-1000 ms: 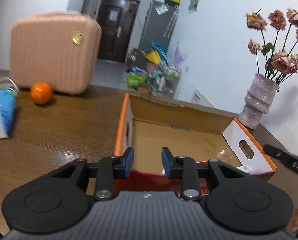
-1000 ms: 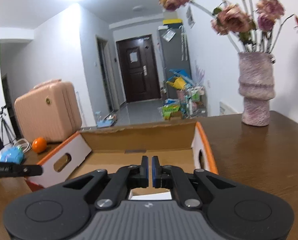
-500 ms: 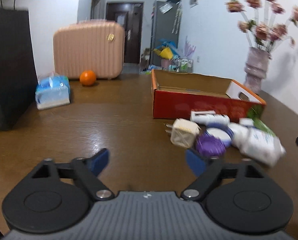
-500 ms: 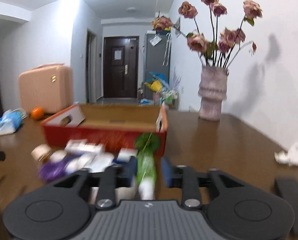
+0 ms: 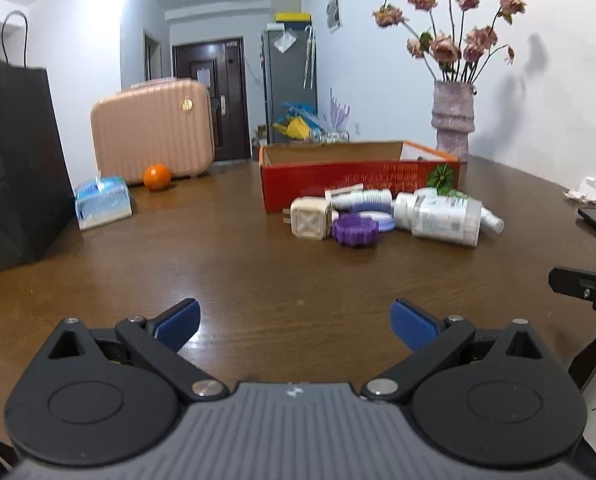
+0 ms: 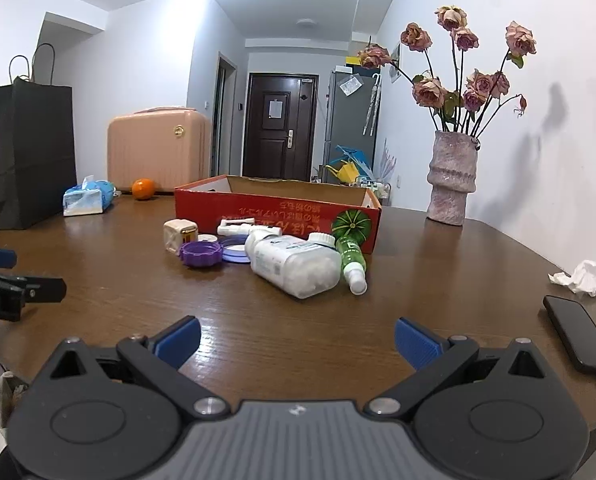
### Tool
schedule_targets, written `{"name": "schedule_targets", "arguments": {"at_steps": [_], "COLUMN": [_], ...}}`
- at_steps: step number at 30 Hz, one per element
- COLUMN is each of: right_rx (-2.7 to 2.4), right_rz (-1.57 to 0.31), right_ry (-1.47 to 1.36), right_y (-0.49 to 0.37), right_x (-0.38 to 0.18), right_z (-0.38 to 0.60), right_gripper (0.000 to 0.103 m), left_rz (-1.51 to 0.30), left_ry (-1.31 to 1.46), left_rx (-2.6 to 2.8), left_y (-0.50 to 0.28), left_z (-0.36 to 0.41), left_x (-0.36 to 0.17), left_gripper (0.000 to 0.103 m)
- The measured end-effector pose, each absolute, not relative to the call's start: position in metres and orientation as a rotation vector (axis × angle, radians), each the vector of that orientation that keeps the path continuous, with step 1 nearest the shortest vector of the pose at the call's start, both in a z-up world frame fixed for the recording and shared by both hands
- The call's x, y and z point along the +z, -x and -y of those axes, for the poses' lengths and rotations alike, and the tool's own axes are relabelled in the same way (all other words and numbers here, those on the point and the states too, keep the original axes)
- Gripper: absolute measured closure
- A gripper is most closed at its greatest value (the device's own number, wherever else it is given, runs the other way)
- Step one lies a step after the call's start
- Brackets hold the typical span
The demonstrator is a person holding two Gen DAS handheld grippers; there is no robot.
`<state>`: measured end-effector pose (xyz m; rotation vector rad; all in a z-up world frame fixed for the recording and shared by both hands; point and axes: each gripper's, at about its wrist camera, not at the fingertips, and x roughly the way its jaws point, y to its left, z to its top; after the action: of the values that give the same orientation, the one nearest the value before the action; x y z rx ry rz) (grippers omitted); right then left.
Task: Organize rigid objects
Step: 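Grasp the white plug cube with the left gripper while the right grasps the purple cap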
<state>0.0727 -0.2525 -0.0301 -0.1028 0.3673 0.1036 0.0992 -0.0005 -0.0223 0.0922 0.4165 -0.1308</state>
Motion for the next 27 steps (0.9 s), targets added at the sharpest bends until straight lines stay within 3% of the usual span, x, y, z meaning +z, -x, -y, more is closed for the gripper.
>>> {"name": "schedule_targets", "arguments": {"at_steps": [12,22,27], "right_rx": [0.168,0.333,0.311], "right_rz": [-0.425,-0.567,-0.605], "right_ry": [-0.061,-0.013,0.067], "right_y": [-0.097,-0.219,-0.282], "right_x": [-0.029,-0.023,-0.031], "right_z": [0.258,0.175,0.137], "right_gripper": [0.001,0.018,0.022], "left_rz": [-0.441,-0.461,-0.477], "left_ry": [-0.065,-0.052,-0.029], "left_rx": [-0.099,0.046,0.097], "left_y": [-0.119,-0.171,-0.198], "left_z": [-0.006,-0.053,-0.074], "left_x": [-0.024,-0.022,-0.021], "left_gripper": [0.0,0.0,0.0]}}
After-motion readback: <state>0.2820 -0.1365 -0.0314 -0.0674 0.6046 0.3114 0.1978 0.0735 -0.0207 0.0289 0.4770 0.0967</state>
